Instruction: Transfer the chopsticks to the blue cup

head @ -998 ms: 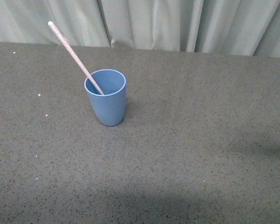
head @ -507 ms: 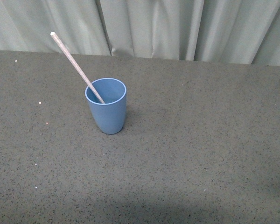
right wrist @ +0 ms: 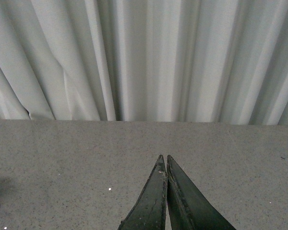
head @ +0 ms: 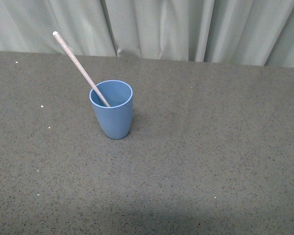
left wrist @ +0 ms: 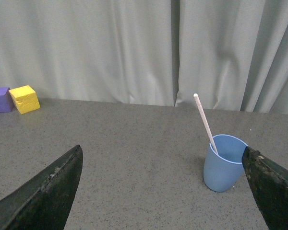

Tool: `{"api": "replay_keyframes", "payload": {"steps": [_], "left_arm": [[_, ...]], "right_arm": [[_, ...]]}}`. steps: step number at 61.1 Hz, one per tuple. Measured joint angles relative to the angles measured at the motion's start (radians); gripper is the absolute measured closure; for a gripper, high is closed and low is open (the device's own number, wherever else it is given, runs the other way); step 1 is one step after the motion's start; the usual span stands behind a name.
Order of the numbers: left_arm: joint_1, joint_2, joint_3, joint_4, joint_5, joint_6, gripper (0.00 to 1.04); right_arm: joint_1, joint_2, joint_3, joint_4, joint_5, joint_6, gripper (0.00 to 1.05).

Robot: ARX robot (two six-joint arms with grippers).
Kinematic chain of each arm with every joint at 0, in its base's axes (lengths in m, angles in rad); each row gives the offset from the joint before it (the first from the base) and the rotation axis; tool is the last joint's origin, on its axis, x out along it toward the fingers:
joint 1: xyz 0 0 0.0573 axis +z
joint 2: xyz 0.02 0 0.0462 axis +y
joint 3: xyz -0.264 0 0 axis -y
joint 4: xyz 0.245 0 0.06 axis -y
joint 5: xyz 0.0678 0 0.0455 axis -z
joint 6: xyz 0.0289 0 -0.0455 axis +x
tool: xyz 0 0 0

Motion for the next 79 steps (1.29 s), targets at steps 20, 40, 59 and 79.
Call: {"api": "replay_keyframes", "payload": {"steps": [20, 40, 59, 79], "left_arm": [[0.000, 0.000, 0.000, 0.000, 0.000, 0.000, 0.07], [0.000, 0.000, 0.000, 0.000, 0.000, 0.000, 0.07], [0.000, 0.000, 0.000, 0.000, 0.000, 0.000, 0.07], [0.000, 0.000, 0.000, 0.000, 0.000, 0.000, 0.07]], "right_arm": [[0.000, -0.180, 0.000, -0.170, 0.000, 0.000, 1.04], [0.000, -0.309, 0.000, -0.296, 0.000, 0.000, 1.04], [0.000, -0.441, 0.001, -0.447, 0.000, 0.000, 1.04], [0.000, -0.554, 0.000, -0.547, -0.003, -0.001, 0.84]]}}
